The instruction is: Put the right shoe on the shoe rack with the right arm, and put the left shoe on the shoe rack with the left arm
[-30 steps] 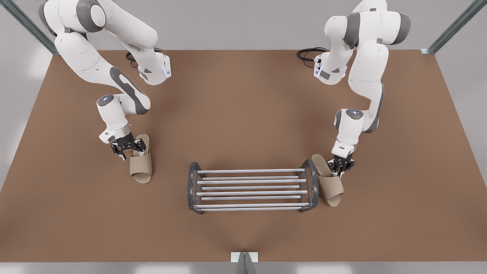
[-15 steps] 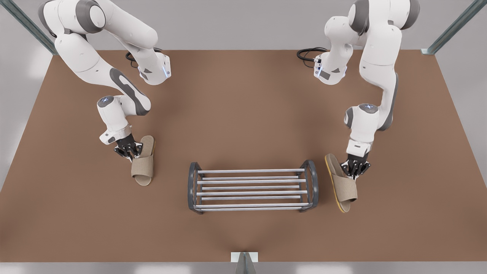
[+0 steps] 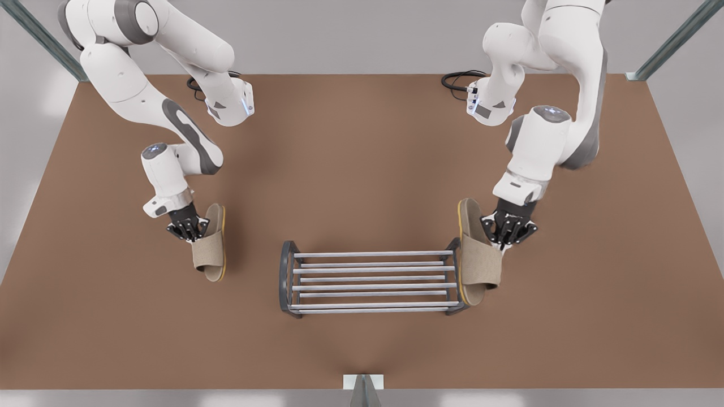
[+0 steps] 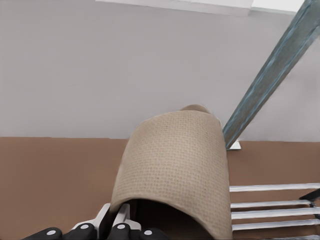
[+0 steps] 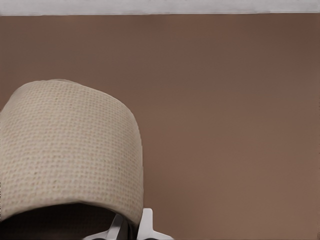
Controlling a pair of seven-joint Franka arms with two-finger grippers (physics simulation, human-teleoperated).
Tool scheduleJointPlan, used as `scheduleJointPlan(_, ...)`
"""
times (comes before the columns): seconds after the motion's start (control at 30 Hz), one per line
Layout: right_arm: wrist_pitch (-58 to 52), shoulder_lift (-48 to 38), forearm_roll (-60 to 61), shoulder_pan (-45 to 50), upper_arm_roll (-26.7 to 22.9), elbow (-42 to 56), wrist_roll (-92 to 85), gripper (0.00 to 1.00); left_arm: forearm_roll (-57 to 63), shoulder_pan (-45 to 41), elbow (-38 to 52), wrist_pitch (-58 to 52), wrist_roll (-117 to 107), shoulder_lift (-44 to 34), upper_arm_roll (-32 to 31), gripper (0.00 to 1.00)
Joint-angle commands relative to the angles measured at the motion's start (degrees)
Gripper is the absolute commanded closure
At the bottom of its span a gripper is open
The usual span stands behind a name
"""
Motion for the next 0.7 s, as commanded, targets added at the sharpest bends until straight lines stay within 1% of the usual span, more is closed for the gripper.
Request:
scheduleJointPlan(0.0,-11.68,-1.13,0.21,-0.02,1.68,4.9,7.57,0.79,7.19,-1.21,3.09,-14.98,-15.13,0.7,-1.42,0.79)
scheduleJointPlan(0.07,-22.75,-0.87,0.21,0.77,2.03,13.42,9.42,0.79,14.83,-5.25,3.62,-14.98,-25.67,2.9,-1.42,0.79)
scheduleJointPlan(0.1,-27.93,-0.08,0.21,0.69,2.03,18.34,9.42,0.79,16.78,-6.57,3.62,-14.98,-28.93,3.52,-1.42,0.79)
scheduleJointPlan(0.13,-31.11,1.76,0.21,0.6,1.95,22.75,9.42,0.79,16.87,-7.89,4.24,-15.76,-30.0,4.04,-1.34,0.79)
scheduleJointPlan(0.17,-31.11,4.13,0.21,0.42,1.94,25.55,9.42,0.79,16.87,-8.86,6.25,-18.48,-30.26,5.01,-1.34,0.79)
scheduleJointPlan(0.2,-33.29,7.03,0.13,0.07,1.86,29.94,9.25,0.79,16.96,-9.48,7.31,-18.76,-31.4,5.89,-1.34,0.79)
scheduleJointPlan(0.23,-39.98,8.71,0.04,0.16,1.51,36.54,9.25,0.79,16.96,-9.74,8.54,-18.93,-31.93,6.94,-1.34,0.79)
scheduleJointPlan(0.27,-43.67,9.32,0.13,0.07,1.42,40.32,9.34,0.79,17.31,-10.44,9.25,-19.2,-33.42,7.82,-1.34,0.79)
scheduleJointPlan(0.37,-56.51,10.47,0.13,0.78,1.42,51.14,9.86,0.79,27.15,-11.32,11.79,-19.11,-42.29,11.51,-1.34,0.79)
scheduleJointPlan(0.43,-64.33,11.17,0.04,3.23,1.33,57.38,10.92,0.79,29.79,-11.94,14.25,-18.58,-45.38,14.59,-1.25,0.79)
scheduleJointPlan(0.53,-72.5,11.08,-0.23,4.2,1.33,62.39,11.88,0.79,32.6,-12.11,16.1,-18.32,-47.92,17.22,-1.16,0.79)
scheduleJointPlan(0.63,-75.67,8.8,-0.67,4.38,2.03,62.74,13.99,0.79,34.45,-12.2,15.84,-18.05,-49.42,18.28,-1.16,0.79)
scheduleJointPlan(0.67,-76.99,8.1,-0.67,4.99,2.03,62.74,14.08,0.79,35.59,-12.03,15.75,-16.21,-50.65,18.81,-1.07,0.79)
